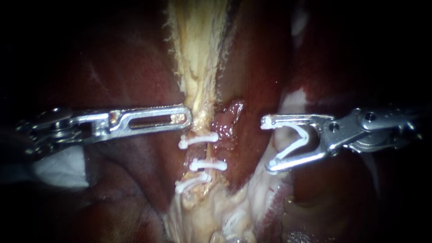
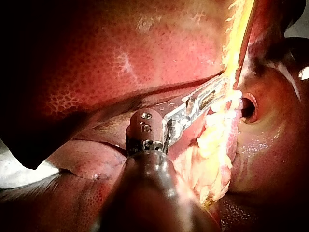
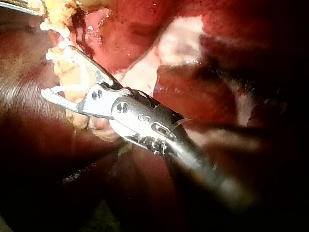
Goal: Clipping second clip right tube
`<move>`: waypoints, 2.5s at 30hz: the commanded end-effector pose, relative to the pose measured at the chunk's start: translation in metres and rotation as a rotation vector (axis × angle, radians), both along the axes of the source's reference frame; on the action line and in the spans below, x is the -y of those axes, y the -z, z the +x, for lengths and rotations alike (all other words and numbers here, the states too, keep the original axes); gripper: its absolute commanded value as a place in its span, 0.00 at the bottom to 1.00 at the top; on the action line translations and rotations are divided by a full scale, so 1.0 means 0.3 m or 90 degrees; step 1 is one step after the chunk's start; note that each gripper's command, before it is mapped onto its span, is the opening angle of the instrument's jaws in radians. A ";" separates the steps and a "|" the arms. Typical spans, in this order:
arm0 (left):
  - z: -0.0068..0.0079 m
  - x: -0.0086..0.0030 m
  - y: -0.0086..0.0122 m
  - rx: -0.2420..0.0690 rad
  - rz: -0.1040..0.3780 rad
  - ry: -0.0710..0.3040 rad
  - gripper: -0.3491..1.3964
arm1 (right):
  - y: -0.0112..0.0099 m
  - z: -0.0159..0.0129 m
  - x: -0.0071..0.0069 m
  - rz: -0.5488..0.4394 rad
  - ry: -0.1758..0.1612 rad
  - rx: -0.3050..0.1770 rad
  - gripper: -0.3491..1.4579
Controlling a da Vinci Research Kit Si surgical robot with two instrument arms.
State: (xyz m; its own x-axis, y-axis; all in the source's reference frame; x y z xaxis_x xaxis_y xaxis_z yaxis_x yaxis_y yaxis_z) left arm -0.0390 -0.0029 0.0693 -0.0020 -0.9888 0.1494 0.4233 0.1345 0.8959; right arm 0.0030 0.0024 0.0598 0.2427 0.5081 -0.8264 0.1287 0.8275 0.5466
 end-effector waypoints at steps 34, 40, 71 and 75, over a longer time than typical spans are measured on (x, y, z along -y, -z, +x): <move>0.0197 -0.0002 0.0258 0.001 0.007 0.020 0.00 | -0.0487 0.0425 0.0189 0.053 0.027 0.023 0.52; 0.0191 0.0002 0.0265 -0.001 0.006 0.023 0.00 | -0.0528 0.0494 0.0193 0.062 0.033 0.024 0.52; 0.0188 0.0003 0.0266 0.000 0.007 0.022 0.00 | -0.0503 0.0549 0.0238 0.130 0.071 0.088 0.00; 0.0187 0.0002 0.0265 0.000 0.007 0.022 0.00 | -0.0502 0.0545 0.0240 0.128 0.071 0.092 0.00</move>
State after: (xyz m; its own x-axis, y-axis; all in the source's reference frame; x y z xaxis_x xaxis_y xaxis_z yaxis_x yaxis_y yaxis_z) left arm -0.0334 -0.0030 0.0614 -0.0361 -0.9896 0.1393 0.4273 0.1107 0.8973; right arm 0.0192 -0.0048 0.0749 0.4160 0.6229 -0.6625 0.1211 0.6841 0.7192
